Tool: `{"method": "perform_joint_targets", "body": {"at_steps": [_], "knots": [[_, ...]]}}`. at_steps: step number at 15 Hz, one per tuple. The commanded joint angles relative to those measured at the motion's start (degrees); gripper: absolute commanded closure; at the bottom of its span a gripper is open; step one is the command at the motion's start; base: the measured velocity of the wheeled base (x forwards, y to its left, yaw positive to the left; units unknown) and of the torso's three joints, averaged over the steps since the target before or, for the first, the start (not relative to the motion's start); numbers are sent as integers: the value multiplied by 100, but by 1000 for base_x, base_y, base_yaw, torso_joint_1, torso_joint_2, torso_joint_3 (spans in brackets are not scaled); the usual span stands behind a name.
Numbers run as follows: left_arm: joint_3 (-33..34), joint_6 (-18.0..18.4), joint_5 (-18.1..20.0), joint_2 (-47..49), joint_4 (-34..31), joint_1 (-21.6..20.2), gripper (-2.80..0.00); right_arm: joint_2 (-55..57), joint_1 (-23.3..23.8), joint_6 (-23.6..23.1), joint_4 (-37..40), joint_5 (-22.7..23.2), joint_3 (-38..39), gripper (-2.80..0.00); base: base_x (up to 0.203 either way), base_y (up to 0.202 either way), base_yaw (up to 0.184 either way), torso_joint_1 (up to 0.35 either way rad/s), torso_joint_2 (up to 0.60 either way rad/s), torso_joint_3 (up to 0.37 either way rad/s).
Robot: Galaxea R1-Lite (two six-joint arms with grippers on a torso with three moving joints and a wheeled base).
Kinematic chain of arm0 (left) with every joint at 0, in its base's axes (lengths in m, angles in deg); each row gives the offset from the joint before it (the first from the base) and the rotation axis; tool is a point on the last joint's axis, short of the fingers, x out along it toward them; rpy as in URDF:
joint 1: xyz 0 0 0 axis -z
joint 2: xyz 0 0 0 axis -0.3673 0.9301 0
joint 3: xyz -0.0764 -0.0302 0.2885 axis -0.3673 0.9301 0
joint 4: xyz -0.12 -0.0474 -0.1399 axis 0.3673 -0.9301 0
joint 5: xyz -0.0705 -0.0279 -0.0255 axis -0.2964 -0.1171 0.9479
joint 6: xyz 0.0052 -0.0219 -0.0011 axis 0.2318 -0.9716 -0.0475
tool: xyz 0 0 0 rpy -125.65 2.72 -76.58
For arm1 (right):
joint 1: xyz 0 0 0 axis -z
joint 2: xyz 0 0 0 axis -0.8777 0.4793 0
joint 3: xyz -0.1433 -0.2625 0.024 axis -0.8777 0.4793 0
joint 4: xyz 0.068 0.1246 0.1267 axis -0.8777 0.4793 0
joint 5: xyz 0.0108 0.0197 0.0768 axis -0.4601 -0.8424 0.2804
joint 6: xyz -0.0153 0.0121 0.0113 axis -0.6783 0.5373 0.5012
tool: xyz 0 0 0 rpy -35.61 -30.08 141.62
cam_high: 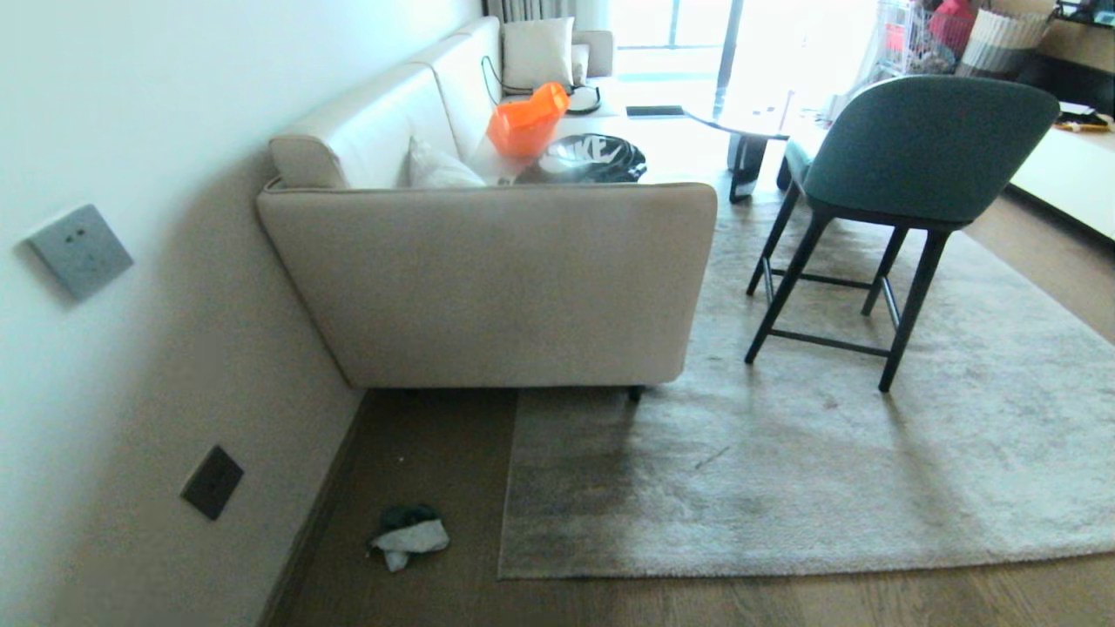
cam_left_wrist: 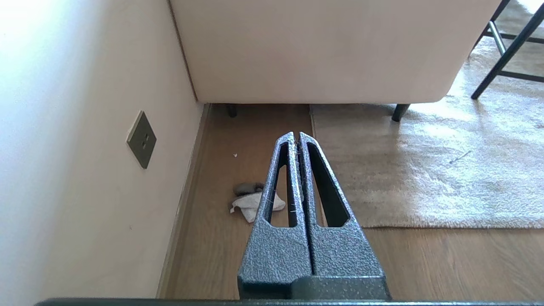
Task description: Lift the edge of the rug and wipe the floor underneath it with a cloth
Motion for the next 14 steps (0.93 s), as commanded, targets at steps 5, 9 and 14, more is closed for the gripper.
{"method": "perform_joint_targets", "body": {"at_steps": [5, 9, 14], "knots": [[0, -3, -4, 0, 1, -1, 0, 9, -2, 1, -2, -5, 0, 0, 0, 0, 0, 0, 0, 0], [0, -3, -8, 0, 1, -1, 0, 8, -2, 1, -2, -2, 0, 0, 0, 0, 0, 0, 0, 0], [0, -3, -7, 0, 1, -1, 0, 9, -2, 1, -2, -5, 0, 0, 0, 0, 0, 0, 0, 0]]}}
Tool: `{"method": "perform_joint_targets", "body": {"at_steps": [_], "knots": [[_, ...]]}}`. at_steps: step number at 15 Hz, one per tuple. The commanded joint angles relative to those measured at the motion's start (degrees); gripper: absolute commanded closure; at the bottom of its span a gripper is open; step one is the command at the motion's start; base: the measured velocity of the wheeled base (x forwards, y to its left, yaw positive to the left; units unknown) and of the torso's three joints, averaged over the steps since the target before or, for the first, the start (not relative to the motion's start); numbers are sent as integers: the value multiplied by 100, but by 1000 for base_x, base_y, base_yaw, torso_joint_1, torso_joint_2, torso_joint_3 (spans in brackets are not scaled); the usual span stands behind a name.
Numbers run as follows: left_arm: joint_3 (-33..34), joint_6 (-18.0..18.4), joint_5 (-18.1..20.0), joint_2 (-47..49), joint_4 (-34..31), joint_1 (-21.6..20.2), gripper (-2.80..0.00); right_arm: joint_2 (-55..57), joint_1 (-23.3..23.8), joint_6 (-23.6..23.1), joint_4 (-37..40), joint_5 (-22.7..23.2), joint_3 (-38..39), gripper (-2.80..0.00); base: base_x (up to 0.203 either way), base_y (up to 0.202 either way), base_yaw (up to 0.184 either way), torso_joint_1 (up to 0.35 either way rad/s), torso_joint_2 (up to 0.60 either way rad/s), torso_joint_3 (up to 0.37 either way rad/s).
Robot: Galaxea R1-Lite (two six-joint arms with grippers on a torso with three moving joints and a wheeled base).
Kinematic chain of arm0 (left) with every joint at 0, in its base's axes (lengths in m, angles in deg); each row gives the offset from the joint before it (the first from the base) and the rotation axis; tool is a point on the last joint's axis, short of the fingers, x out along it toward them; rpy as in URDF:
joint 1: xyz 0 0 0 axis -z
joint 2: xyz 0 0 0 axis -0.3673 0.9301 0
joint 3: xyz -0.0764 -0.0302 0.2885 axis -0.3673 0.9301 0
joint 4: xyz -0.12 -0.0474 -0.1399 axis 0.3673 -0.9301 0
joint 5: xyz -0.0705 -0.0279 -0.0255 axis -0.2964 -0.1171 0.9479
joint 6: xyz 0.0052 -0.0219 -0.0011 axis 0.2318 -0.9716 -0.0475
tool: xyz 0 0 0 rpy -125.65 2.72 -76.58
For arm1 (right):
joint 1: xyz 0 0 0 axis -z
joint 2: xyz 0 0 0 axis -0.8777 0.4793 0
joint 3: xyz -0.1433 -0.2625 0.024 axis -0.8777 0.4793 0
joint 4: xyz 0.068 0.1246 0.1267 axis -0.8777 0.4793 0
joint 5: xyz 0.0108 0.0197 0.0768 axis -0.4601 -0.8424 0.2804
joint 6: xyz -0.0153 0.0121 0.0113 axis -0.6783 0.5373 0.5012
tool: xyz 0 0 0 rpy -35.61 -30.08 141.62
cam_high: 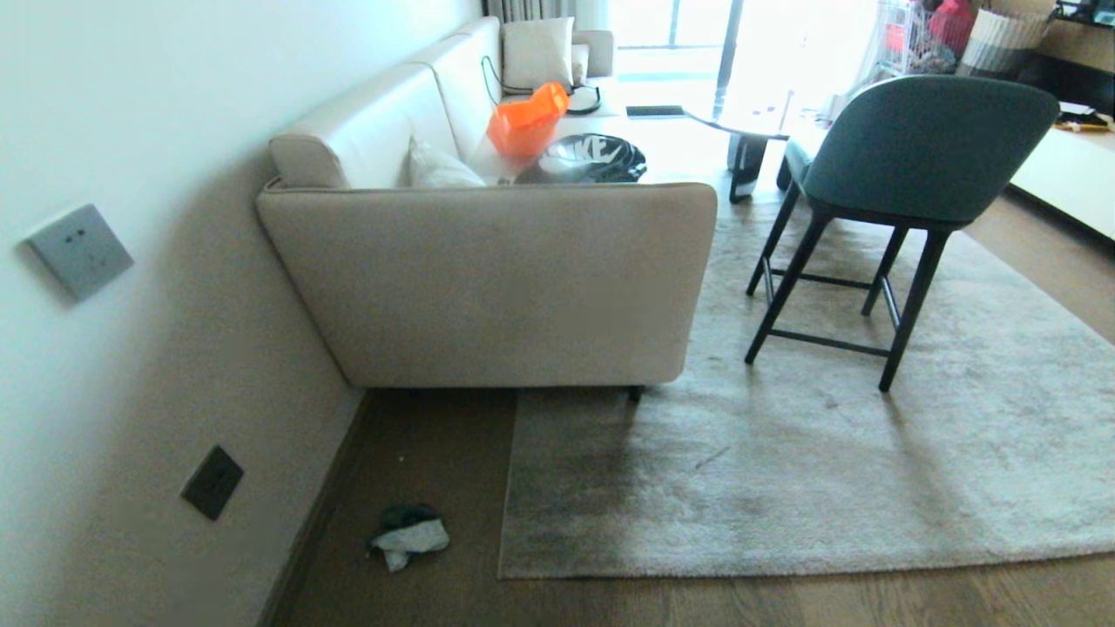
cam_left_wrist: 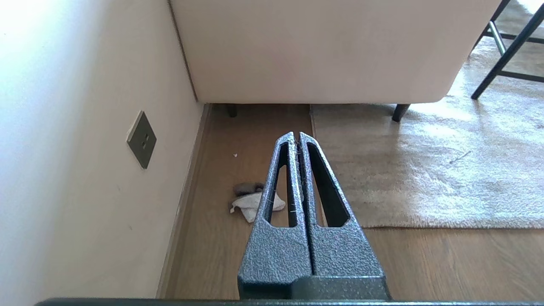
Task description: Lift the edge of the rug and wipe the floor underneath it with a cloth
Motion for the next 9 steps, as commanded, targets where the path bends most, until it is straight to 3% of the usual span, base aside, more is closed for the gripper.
{"method": "perform_joint_targets", "body": {"at_steps": [1, 7, 9], "knots": [[0, -3, -7, 0, 1, -1, 0, 3, -2, 3, -2, 1, 0, 0, 0, 0, 0, 0, 0, 0], [0, -3, 1, 0, 1, -1, 0, 7, -2, 3, -2, -1, 0, 0, 0, 0, 0, 0, 0, 0], [0, -3, -7, 0, 1, -1, 0, 9, -2, 3, -2, -1, 0, 0, 0, 0, 0, -12, -131, -162]]}}
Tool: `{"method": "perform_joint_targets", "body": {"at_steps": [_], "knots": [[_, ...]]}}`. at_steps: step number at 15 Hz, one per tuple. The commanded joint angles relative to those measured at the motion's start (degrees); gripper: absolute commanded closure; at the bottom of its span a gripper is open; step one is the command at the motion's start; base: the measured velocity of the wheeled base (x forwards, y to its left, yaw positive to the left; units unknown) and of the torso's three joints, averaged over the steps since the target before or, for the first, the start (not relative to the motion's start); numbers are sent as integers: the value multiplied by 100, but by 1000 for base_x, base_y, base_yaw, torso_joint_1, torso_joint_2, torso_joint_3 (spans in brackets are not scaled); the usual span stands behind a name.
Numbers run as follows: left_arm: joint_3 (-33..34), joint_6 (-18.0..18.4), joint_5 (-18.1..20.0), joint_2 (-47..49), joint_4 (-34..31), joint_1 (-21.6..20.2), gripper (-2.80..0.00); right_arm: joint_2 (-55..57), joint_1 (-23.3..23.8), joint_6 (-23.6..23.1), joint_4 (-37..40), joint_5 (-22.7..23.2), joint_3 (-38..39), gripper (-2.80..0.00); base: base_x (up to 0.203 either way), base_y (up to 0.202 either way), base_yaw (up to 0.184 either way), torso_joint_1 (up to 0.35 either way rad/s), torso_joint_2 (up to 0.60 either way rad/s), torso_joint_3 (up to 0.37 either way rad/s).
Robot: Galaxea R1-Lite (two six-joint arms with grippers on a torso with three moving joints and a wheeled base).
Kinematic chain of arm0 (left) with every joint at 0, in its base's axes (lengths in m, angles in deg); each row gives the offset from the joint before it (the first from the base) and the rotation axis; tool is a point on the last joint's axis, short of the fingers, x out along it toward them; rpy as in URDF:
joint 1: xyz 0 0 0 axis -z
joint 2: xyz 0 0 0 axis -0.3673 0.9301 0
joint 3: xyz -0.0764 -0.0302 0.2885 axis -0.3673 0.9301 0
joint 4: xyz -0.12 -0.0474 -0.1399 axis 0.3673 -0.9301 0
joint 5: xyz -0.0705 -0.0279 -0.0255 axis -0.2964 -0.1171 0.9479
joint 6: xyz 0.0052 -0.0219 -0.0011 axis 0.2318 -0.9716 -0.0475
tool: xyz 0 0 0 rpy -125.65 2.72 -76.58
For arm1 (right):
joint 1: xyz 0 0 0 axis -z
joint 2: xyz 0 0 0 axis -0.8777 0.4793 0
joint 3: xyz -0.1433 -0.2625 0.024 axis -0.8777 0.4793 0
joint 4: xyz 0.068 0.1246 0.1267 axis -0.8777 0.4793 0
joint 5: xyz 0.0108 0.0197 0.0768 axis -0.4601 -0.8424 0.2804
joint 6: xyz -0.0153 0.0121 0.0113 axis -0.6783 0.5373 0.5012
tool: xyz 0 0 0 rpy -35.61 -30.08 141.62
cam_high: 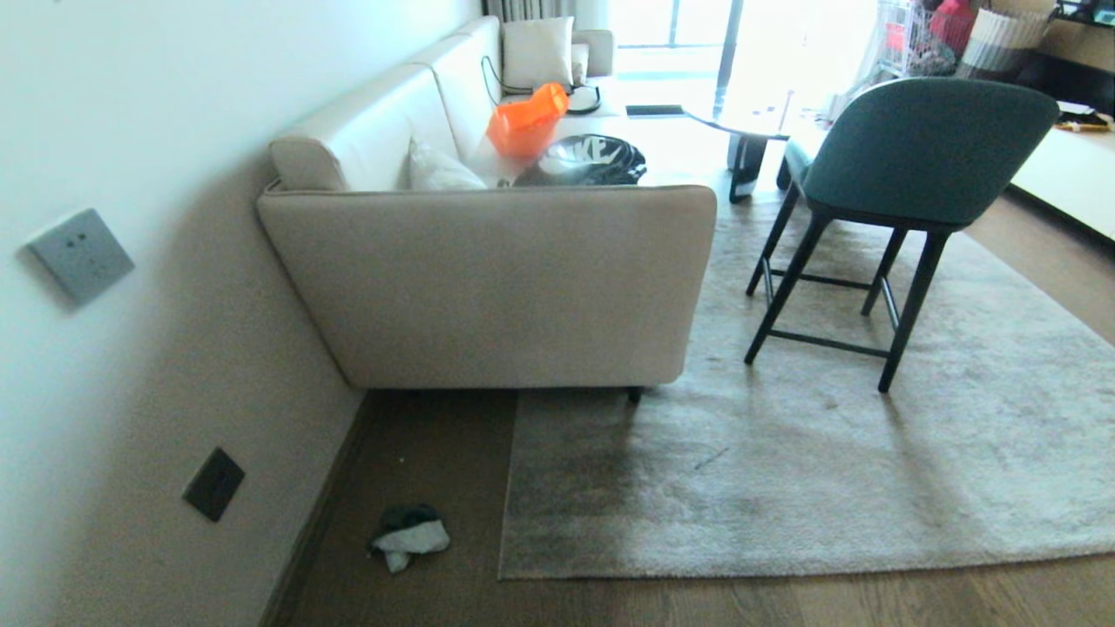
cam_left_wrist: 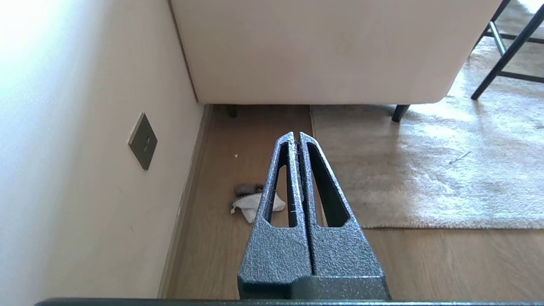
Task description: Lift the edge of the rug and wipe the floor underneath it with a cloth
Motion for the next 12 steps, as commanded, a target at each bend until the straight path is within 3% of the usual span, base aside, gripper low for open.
{"method": "perform_joint_targets", "body": {"at_steps": [1, 12], "knots": [[0, -4, -2, 0, 2, -1, 0, 9, -2, 1, -4, -2, 0, 0, 0, 0, 0, -29, -300, -341], [0, -4, 6, 0, 2, -1, 0, 9, -2, 1, -4, 0, 0, 0, 0, 0, 0, 34, -432, -394]]}}
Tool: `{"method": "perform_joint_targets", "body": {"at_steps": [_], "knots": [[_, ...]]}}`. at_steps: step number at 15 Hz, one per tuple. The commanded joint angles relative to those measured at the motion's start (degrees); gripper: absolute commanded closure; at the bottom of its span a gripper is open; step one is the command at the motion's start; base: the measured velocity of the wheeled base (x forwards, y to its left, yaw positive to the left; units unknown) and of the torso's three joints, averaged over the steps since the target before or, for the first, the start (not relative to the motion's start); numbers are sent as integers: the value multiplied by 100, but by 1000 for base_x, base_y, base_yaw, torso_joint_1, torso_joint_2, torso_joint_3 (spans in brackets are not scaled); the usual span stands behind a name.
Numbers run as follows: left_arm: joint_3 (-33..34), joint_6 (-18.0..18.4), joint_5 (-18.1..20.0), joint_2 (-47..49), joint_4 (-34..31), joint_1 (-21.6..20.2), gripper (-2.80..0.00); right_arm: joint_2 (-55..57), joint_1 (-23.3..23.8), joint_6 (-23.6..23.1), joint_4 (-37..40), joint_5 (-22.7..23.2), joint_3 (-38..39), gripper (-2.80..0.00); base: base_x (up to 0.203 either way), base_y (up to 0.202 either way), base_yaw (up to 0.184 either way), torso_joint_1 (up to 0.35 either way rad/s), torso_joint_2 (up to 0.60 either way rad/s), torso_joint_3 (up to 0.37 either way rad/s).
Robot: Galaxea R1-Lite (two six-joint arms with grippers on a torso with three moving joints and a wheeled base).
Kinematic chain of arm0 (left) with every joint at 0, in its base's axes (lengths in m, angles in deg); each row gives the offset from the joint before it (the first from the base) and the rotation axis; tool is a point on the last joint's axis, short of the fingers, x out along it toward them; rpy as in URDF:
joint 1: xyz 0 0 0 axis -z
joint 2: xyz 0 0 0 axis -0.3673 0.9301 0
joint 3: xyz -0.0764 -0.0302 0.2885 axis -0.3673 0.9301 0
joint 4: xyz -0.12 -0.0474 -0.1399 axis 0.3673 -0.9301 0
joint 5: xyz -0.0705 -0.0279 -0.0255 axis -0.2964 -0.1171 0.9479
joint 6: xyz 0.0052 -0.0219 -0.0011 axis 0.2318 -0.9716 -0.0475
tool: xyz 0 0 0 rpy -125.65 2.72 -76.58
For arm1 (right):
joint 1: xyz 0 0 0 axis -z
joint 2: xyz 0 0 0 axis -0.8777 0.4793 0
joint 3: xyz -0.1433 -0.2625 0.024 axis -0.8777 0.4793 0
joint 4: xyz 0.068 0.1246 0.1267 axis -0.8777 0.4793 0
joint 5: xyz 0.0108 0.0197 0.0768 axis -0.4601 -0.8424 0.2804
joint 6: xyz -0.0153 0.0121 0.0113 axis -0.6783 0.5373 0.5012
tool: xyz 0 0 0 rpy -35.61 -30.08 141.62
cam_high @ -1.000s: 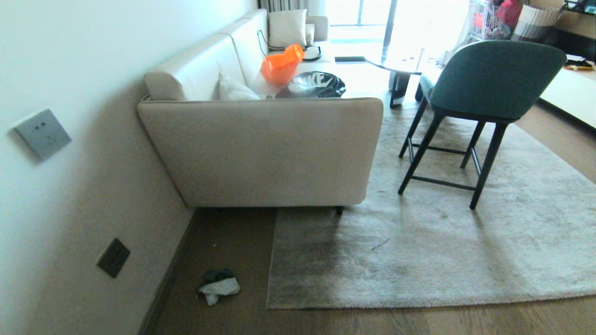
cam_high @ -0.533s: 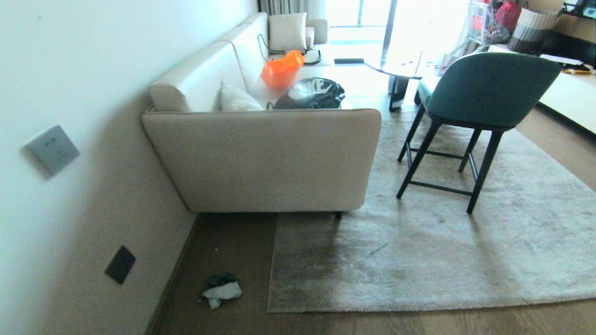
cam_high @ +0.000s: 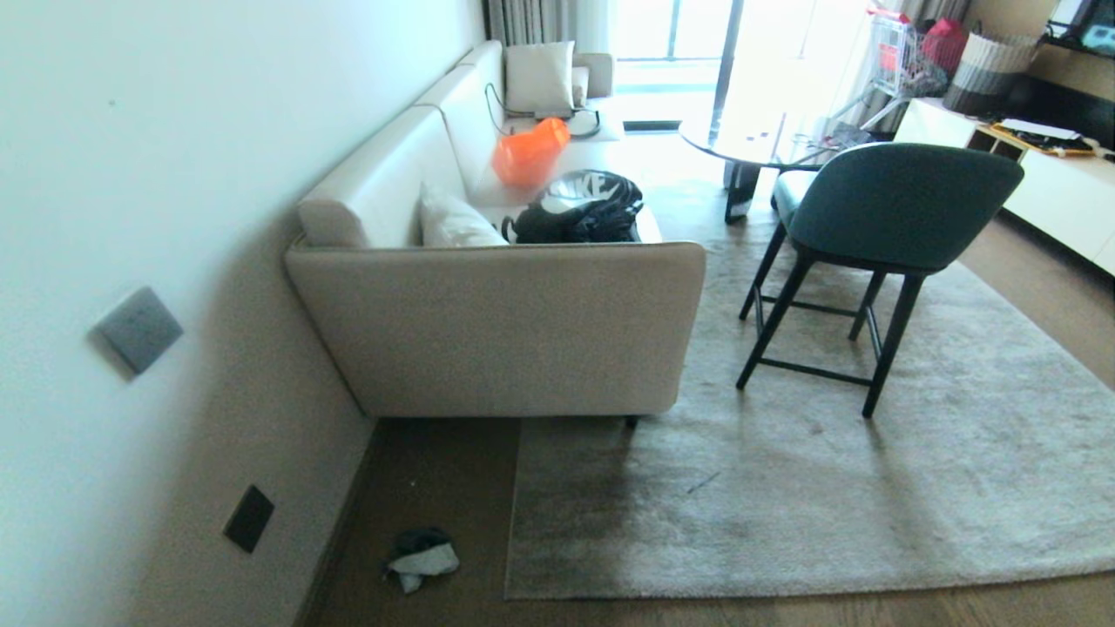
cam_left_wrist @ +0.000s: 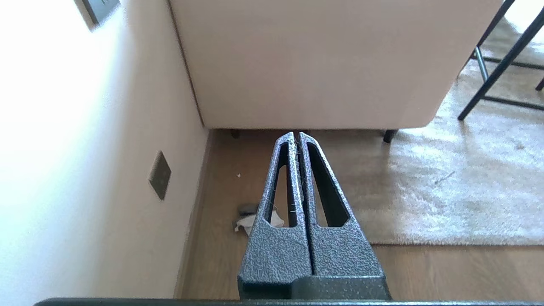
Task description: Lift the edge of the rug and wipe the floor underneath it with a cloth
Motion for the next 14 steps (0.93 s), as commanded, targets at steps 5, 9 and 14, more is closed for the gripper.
{"method": "perform_joint_targets", "body": {"at_steps": [5, 9, 14], "knots": [[0, -3, 1, 0, 1, -1, 0, 6, -2, 3, -3, -1, 0, 0, 0, 0, 0, 132, -492, -367], [0, -3, 1, 0, 1, -1, 0, 9, -2, 3, -3, -7, 0, 0, 0, 0, 0, 164, -523, -359], [0, -3, 1, 0, 1, -1, 0, 9, -2, 3, -3, -1, 0, 0, 0, 0, 0, 201, -565, -366]]}}
